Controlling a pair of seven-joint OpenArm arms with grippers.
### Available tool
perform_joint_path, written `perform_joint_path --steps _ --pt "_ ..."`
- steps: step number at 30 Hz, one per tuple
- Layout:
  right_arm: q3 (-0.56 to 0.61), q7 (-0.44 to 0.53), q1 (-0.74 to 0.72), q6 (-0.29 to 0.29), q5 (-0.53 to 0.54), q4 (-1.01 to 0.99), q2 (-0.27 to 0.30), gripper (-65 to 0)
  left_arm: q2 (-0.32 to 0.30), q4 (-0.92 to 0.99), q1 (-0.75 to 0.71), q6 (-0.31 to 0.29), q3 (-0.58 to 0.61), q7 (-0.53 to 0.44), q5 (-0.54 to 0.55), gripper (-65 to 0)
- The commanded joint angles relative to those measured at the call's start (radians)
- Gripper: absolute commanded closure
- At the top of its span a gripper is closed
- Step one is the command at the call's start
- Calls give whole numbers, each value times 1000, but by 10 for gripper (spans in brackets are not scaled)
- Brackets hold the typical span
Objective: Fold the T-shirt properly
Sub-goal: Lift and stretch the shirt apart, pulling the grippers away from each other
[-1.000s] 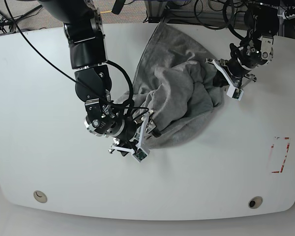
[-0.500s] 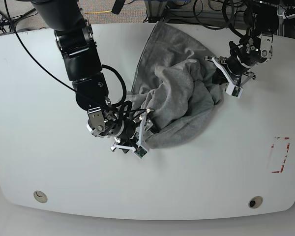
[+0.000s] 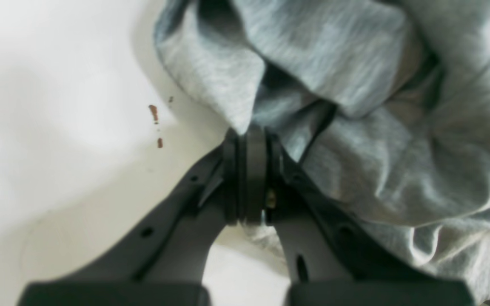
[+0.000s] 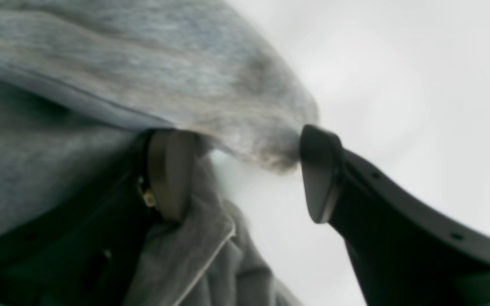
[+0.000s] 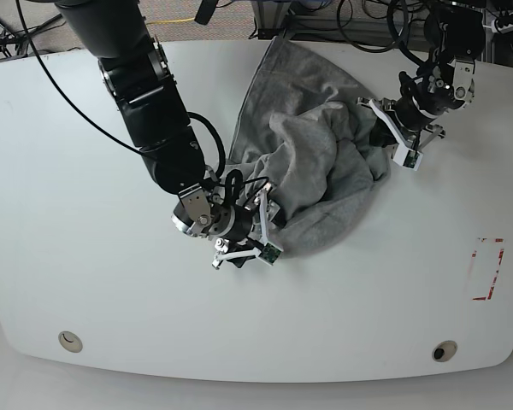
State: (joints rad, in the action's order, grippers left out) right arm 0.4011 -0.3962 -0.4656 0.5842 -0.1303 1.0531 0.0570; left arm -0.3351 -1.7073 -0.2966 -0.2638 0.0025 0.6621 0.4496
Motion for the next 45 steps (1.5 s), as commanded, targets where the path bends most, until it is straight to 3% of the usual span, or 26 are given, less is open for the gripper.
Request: perform_joint_path --steps 1,16,18,23,34,45 --pt "-1 42 -34 3 -29 19 -9 -374 -9 -15 7 -5 -3 -18 8 -4" --pt "3 46 -34 3 -41 20 -36 -361 -8 -13 7 -5 -2 -18 7 -4" --pt "3 46 -34 3 -41 20 -44 -312 -8 -13 7 -5 -2 -18 7 -4" --pt "3 46 -38 3 -41 20 -53 -3 -8 -13 7 -5 -2 -18 7 -4" --pt "-8 32 -34 3 -41 117 -44 0 -14 -20 7 -5 -2 -18 7 -4" --pt "-252 -143 -20 13 -38 355 -24 0 -45 -76 10 -5 -88 -18 13 -4"
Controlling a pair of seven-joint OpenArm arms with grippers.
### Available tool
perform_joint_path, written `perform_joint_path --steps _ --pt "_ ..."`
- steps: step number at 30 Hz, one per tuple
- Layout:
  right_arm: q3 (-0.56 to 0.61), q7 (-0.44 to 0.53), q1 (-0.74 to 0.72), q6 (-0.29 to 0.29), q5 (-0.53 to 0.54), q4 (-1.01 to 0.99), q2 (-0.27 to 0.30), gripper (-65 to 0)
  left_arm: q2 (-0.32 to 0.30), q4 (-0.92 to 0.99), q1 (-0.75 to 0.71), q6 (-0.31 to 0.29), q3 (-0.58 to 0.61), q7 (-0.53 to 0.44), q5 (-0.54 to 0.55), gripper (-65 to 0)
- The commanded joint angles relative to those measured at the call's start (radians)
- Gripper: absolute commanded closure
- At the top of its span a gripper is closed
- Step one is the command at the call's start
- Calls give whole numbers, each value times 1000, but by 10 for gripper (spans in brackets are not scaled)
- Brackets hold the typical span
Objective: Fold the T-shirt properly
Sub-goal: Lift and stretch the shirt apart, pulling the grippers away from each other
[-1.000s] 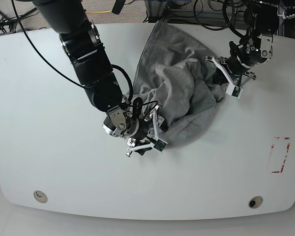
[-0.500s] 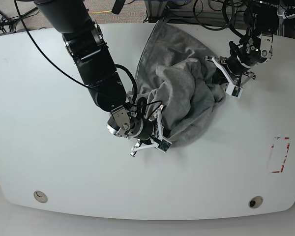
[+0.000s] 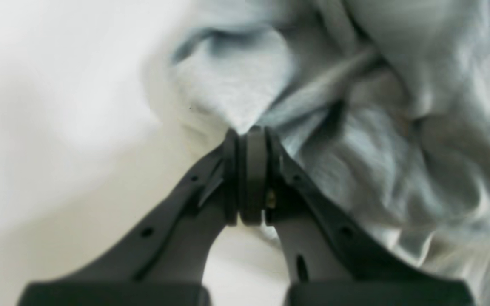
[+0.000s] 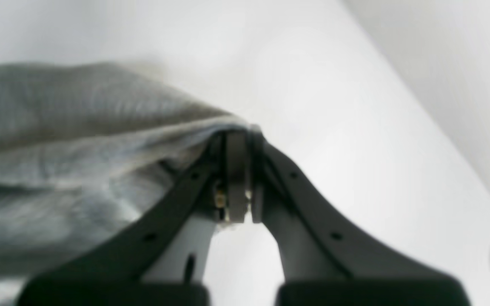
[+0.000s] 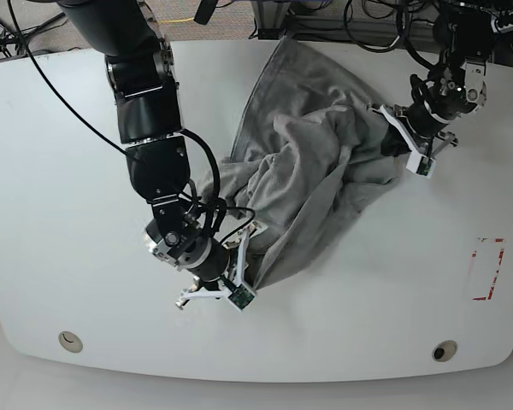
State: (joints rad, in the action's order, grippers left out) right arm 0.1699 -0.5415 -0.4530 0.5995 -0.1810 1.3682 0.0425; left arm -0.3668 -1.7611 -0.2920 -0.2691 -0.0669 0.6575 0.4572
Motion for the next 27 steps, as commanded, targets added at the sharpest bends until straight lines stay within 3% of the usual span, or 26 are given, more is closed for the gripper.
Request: perform_joint_path --steps 1,10,18,23,27 --pt "-33 -4 -34 -2 13 55 -10 0 -14 -29 7 0 -29 -14 5 -4" --pt "-89 -56 -68 0 10 159 30 0 -39 -128 67 0 -87 -12 5 -4" --pt "-89 -79 -149 0 10 178 81 0 -67 -155 175 -6 -196 63 7 -4" --pt "-86 -139 -241 0 18 190 106 0 -88 -155 308 -112 -297 169 2 -4" --pt "-85 -164 -307 0 18 208 107 0 -88 -155 422 -152 -362 269 4 -4"
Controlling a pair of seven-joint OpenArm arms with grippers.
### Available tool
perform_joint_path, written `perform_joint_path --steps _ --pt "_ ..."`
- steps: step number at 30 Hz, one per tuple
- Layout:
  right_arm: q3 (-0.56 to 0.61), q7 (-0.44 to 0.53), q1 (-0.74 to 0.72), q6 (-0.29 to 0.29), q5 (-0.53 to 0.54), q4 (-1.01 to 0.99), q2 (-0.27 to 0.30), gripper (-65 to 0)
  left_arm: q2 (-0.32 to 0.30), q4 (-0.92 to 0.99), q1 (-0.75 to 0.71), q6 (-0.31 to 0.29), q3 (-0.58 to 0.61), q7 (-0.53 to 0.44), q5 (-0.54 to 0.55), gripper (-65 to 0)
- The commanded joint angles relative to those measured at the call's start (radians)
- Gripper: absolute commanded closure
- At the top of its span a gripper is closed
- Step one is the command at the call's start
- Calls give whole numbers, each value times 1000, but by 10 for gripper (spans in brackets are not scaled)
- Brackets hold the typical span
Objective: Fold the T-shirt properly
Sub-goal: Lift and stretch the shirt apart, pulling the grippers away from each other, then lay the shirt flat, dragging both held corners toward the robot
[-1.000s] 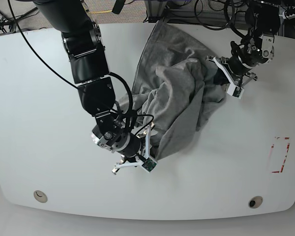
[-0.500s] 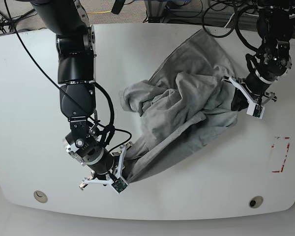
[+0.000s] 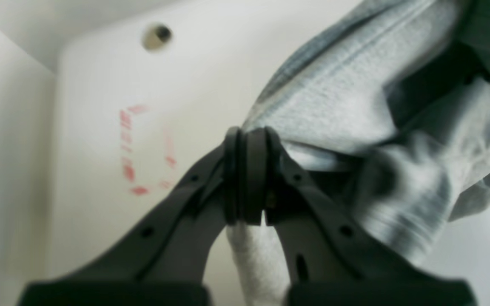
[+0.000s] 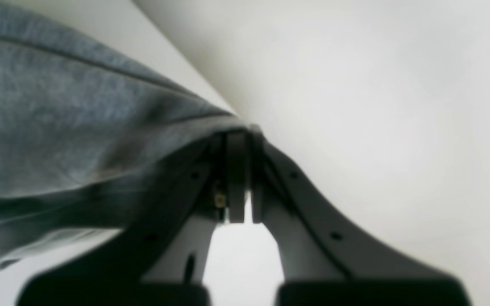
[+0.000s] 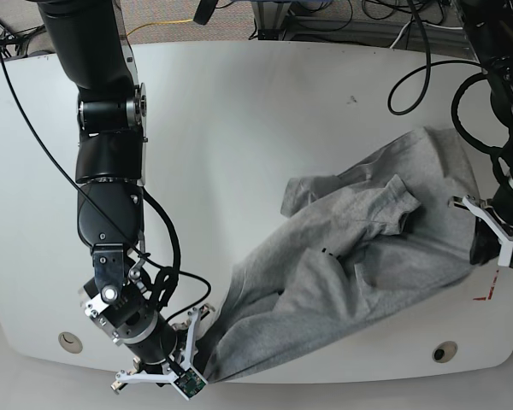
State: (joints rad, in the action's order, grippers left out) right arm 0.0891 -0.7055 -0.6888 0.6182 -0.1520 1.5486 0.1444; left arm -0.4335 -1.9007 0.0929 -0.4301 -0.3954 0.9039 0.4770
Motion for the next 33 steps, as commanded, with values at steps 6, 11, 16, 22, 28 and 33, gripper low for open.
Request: perform_joint_path --steps 6,11,16,22,28,33 --pt "-4 -53 -197 24 -19 36 5 0 -60 -27 212 7 -52 129 -13 -4" --pt "-2 -115 -325 42 -16 33 5 0 -75 -53 345 7 -49 165 -13 -4" --pt "-2 -185 -431 80 -19 57 8 0 -110 -56 485 7 -49 246 -11 -4" --pt "-4 -289 -455 80 -21 171 30 0 -113 -82 538 -31 -47 284 -11 -4" --pt "-9 -337 -280 80 -19 338 62 0 -107 -92 430 -85 -46 288 -10 -4" --pt "-28 -337 -49 80 -21 445 96 0 -55 -98 310 -115 -47 288 9 -4"
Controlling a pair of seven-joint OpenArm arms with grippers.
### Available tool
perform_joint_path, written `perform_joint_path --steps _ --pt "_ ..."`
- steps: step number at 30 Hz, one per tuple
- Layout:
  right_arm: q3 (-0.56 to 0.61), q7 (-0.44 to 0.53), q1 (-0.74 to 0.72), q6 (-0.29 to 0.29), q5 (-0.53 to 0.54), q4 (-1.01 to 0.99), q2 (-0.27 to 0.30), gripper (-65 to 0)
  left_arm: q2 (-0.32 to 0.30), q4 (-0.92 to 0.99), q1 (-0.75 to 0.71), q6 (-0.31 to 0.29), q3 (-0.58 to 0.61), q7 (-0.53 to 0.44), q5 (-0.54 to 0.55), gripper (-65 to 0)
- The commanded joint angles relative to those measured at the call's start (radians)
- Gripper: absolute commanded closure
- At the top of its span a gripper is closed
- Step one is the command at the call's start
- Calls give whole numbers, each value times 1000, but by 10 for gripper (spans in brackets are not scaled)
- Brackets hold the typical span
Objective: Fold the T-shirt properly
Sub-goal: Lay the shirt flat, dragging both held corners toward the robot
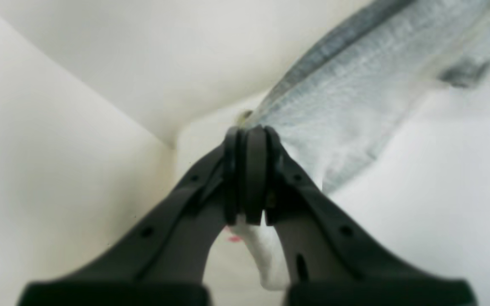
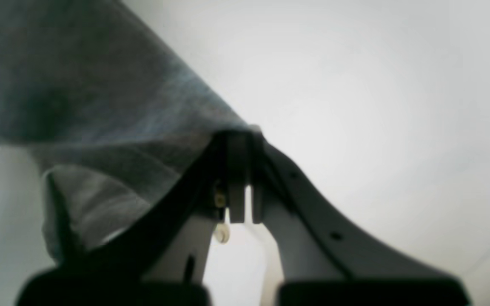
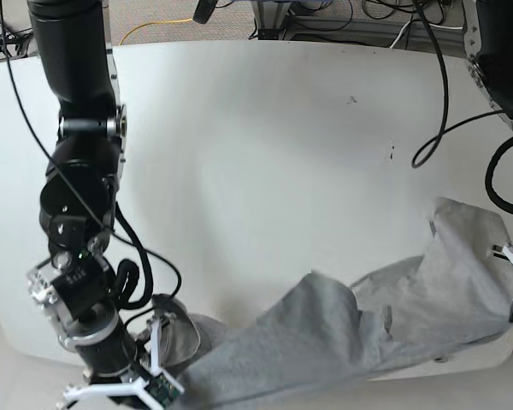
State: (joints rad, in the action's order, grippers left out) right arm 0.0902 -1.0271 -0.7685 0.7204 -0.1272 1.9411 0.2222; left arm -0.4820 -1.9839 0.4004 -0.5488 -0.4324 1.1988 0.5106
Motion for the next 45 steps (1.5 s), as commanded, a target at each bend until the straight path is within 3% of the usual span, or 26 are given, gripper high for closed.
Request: perform_joint_path --steps 1,7,12,17,22,32,39,42,45 --pt "-51 -15 83 -22 -45 74 15 0 -5 -18 -28 0 -12 -7 -25 -4" --pt "-151 14 363 -22 -38 90 7 0 41 -19 -211 0 -10 -12 -23 -4" --pt "-267 129 579 -22 -38 87 -54 0 55 -16 -375 0 -13 -12 -23 -4" --pt "-320 169 746 -22 -38 87 -102 0 92 -16 -507 0 -12 -13 -25 -4" --pt "-372 221 852 -22 -38 85 -136 0 99 -15 -607 2 -12 -13 -28 -4" --pt "-396 225 1009 -22 -36 80 -140 0 128 -12 -717 8 -12 -13 -31 -8" --pt "-445 227 1081 -22 -36 53 -194 0 145 -12 -771 8 -12 -13 -31 -13" --pt "-450 227 1093 -22 -36 42 -200 0 147 -12 -788 8 -12 -13 -31 -75" --pt "-448 227 1111 -22 -36 40 -200 0 147 -10 -799 8 -12 -13 -33 -240"
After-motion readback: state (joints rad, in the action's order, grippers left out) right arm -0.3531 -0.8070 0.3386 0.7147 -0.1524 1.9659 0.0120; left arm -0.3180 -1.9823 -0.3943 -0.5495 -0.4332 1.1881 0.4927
